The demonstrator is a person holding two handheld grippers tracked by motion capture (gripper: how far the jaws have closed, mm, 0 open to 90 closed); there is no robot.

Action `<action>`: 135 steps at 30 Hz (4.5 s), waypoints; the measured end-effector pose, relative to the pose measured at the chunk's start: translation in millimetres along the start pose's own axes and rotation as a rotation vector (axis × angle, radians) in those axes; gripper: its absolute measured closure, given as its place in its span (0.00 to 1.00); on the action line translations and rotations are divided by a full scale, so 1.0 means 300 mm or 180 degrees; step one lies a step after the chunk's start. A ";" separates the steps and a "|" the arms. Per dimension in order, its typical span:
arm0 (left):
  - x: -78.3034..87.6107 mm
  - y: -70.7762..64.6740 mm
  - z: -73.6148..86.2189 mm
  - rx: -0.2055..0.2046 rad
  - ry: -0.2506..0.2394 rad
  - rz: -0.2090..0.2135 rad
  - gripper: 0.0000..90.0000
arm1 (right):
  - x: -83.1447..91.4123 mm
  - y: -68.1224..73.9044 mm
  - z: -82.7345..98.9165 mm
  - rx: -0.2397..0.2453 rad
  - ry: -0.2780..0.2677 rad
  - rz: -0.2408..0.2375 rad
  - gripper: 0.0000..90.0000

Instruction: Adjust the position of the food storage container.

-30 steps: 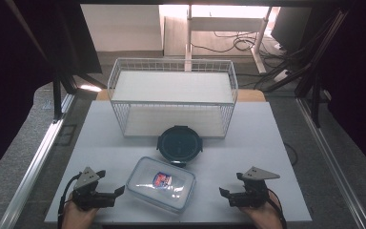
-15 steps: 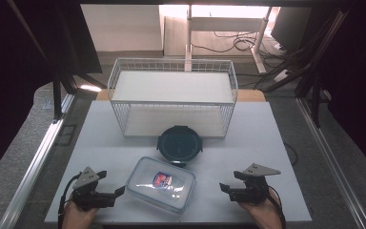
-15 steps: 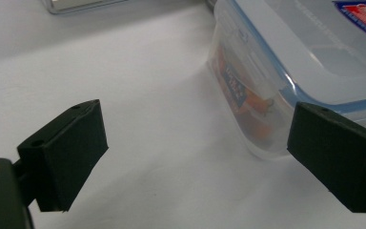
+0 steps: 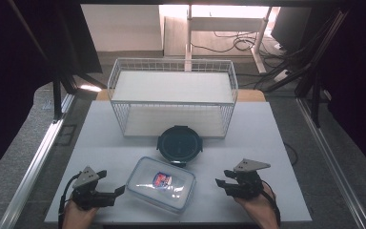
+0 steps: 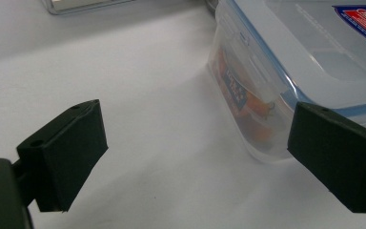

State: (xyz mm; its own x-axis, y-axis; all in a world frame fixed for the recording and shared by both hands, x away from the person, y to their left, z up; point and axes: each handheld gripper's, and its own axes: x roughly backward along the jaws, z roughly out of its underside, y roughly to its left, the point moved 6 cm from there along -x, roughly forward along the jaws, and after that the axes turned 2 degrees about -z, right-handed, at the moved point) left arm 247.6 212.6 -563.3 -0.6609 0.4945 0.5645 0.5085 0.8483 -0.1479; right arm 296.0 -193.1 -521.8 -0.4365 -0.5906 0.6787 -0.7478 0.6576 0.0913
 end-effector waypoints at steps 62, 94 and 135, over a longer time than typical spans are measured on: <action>0.006 -0.006 0.000 0.0020 -0.0022 0.0106 0.07 | -0.572 0.216 -0.576 0.0949 0.0317 -0.0359 0.99; 0.005 -0.006 0.004 0.0050 0.0008 0.0139 0.07 | -0.574 0.138 -0.530 0.0940 0.0614 -0.0096 0.99; 0.001 -0.002 0.006 0.0135 0.0009 0.0182 0.07 | -0.349 -0.113 -0.376 0.0433 0.0471 0.0246 0.99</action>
State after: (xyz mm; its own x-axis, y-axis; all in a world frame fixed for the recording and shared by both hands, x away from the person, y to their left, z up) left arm 245.9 212.6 -564.6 -0.6299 0.5419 0.5564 0.5215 0.8260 -0.2141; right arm 423.6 -100.9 -513.7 -0.4244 -0.4591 0.7805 -0.7800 0.6231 -0.0576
